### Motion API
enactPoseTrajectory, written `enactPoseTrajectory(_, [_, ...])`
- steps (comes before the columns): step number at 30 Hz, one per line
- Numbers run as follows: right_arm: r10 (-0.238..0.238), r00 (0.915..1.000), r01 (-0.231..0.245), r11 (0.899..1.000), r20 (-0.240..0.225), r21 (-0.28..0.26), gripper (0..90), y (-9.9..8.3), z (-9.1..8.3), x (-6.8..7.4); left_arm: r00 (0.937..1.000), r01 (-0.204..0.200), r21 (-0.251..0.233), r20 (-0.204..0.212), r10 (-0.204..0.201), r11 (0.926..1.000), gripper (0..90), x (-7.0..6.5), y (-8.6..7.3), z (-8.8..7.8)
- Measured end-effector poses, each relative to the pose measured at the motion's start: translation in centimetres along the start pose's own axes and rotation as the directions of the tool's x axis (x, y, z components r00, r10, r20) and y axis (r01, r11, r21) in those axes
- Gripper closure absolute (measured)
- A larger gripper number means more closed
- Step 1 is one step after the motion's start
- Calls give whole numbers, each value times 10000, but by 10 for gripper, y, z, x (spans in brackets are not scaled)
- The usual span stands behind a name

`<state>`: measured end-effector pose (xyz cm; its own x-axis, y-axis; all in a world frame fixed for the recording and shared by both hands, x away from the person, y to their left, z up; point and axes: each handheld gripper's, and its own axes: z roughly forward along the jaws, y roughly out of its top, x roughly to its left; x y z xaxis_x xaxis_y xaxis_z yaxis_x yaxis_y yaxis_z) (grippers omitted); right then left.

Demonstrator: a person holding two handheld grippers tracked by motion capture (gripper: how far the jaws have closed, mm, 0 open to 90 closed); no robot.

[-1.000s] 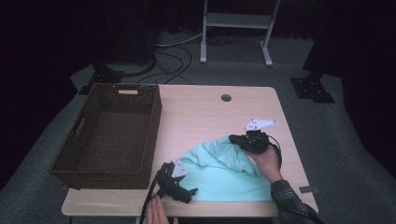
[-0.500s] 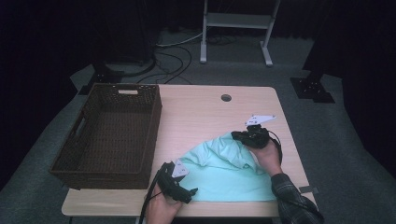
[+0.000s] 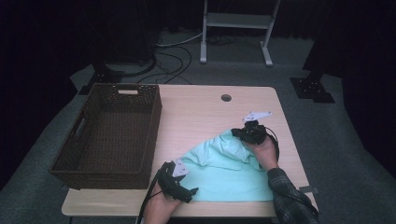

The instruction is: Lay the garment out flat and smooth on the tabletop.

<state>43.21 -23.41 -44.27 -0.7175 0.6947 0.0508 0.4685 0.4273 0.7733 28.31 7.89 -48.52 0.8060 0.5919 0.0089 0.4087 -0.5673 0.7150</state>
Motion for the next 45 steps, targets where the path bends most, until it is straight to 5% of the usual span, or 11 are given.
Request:
enactPoseTrajectory(29, [-116,9960,29,9953,884,972,849,3,31,-24,10000,24,-11,-37,-24,10000,0,-1,0,0])
enactPoseTrajectory(45, [369,9920,-380,9993,1210,67,306,10,4,-31,10000,25,-10,-43,-25,10000,0,-1,0,0])
